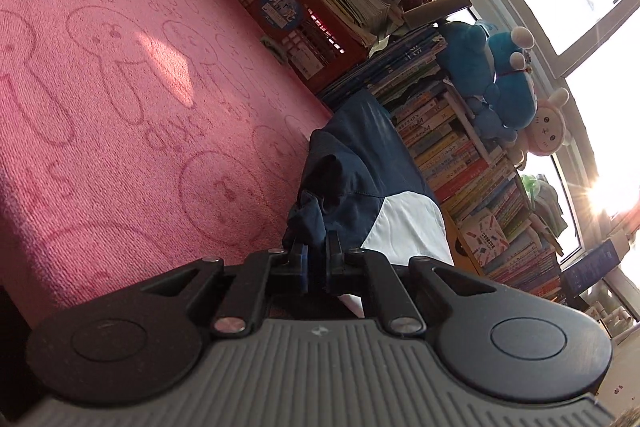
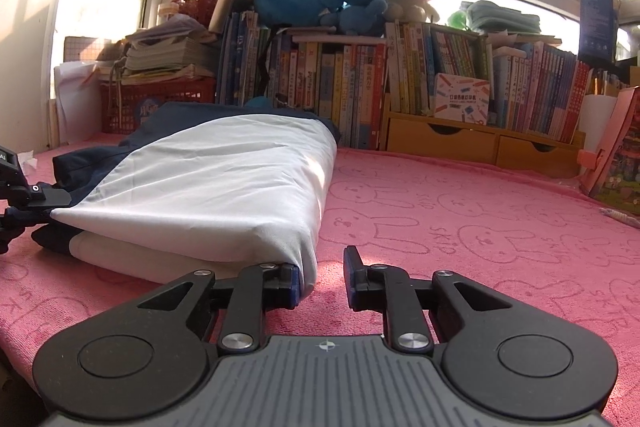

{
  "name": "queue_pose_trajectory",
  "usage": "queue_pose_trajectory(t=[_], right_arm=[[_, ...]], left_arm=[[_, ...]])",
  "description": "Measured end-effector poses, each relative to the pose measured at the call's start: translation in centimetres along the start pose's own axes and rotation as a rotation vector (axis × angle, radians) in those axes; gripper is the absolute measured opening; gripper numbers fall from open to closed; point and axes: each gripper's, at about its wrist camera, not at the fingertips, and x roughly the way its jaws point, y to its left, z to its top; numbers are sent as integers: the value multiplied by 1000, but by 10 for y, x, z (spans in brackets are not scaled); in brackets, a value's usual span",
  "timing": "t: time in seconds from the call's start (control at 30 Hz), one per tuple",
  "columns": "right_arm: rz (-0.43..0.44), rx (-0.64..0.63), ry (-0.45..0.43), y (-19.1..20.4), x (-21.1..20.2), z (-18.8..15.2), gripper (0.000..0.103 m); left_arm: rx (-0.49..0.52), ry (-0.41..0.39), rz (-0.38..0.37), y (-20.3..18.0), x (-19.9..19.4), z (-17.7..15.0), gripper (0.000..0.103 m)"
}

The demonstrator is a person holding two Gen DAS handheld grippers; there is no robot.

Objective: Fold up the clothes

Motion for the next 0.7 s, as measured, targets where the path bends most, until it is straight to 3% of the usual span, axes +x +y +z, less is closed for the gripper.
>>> queue_pose_trajectory(t=[0.17,0.37,0.7], right_arm=[[-50,-1,18,-20,4,9,24],[-80,-52,54,-35,12,11,36],[14,-516,-133,28,-43,-12,52]], left_arm=[[30,60,-57,-4,-3,-14,9],[43,96,-105,-5,-7,-21,9],[-111,167,-210,8,-10,-13,7]])
